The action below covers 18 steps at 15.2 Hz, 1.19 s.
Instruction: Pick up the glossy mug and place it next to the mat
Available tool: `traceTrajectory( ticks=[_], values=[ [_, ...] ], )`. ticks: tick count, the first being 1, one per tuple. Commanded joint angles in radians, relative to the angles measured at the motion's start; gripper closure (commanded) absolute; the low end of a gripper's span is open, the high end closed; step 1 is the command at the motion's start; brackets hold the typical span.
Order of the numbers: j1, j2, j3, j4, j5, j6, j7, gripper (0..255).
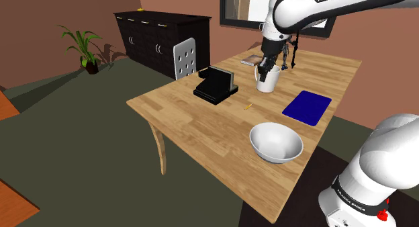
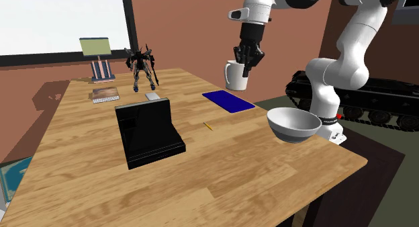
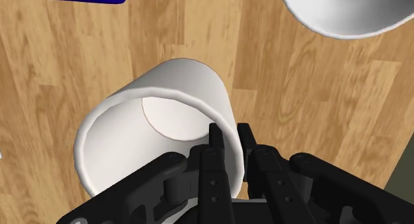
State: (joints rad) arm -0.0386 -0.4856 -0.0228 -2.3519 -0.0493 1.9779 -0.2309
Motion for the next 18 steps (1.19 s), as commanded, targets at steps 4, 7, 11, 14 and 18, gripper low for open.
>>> traceTrajectory(
  ticks=[4, 7, 11, 14, 18],
  values=[
    [-0.038, -0.150, -0.065, -0.111, -0.032, -0.035, -0.084, 255],
    [-0.043, -0.162, -0.074, -0.145, -0.038, -0.012, -0.092, 255],
    [-0.044, -0.155, -0.077, -0.194, -0.041, 0.044, -0.090, 255],
    [-0.045, -0.146, -0.079, -0.229, -0.043, 0.087, -0.089, 255],
    [-0.046, -0.131, -0.082, -0.274, -0.047, 0.147, -0.087, 255]
  ],
)
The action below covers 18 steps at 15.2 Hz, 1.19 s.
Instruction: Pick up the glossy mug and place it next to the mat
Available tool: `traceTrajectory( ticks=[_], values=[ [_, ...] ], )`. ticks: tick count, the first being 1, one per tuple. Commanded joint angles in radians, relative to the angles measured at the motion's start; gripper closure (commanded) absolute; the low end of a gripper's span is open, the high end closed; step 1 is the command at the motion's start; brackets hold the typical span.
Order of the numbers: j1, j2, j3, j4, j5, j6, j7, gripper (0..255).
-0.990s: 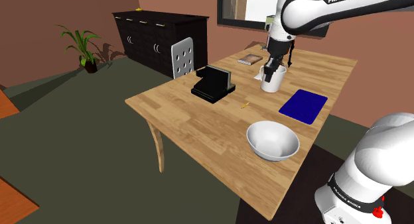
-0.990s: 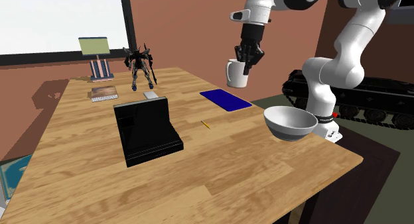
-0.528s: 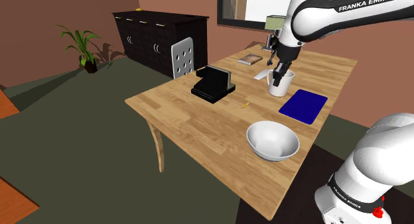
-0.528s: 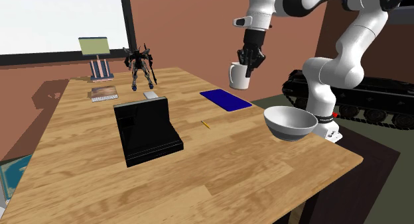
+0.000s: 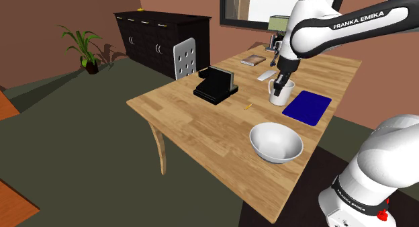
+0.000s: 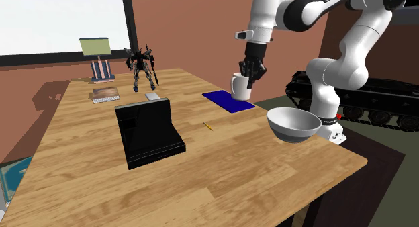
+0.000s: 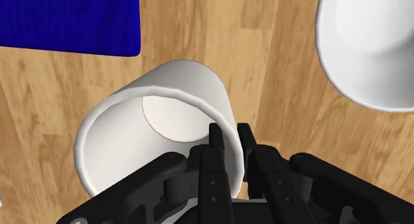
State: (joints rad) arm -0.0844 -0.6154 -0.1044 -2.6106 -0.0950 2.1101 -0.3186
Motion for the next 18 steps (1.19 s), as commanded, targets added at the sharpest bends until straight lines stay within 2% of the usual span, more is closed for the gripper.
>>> traceTrajectory(
  ticks=[1, 18],
  values=[
    [-0.001, 0.003, -0.001, -0.025, -0.002, 0.030, 0.001, 255],
    [-0.005, 0.135, -0.016, -0.173, -0.016, 0.309, 0.009, 255]
  ],
)
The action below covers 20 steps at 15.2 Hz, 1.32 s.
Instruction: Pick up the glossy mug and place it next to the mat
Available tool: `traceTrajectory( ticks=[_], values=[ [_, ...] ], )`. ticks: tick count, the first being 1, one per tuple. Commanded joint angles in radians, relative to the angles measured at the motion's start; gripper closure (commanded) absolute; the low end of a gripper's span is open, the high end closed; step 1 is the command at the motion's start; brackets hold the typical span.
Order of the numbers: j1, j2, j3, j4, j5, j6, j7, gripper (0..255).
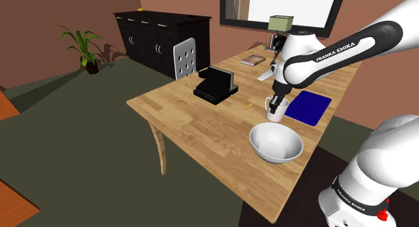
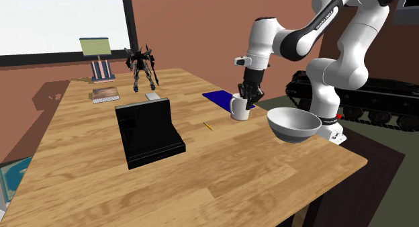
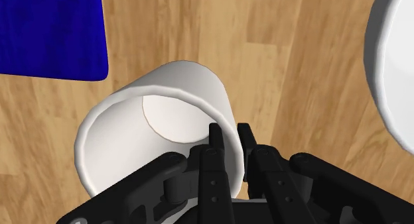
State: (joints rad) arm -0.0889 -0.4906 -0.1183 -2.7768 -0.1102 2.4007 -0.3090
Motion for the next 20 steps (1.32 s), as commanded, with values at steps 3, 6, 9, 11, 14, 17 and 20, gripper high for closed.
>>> traceTrajectory(
  ticks=[3, 6, 9, 11, 14, 17, 20],
  values=[
    [-0.001, 0.010, -0.002, -0.007, -0.001, 0.019, -0.001, 255],
    [-0.001, 0.010, -0.002, -0.007, -0.001, 0.019, -0.001, 255],
    [-0.001, 0.010, -0.002, -0.007, -0.001, 0.019, -0.001, 0],
    [-0.001, 0.010, -0.002, -0.007, -0.001, 0.019, -0.001, 0],
    [-0.001, -0.021, 0.001, 0.006, 0.000, -0.027, -0.001, 0],
    [0.001, -0.097, 0.009, 0.052, 0.006, -0.149, -0.002, 0],
    [0.001, -0.097, 0.009, 0.052, 0.006, -0.149, -0.002, 0]
  ],
)
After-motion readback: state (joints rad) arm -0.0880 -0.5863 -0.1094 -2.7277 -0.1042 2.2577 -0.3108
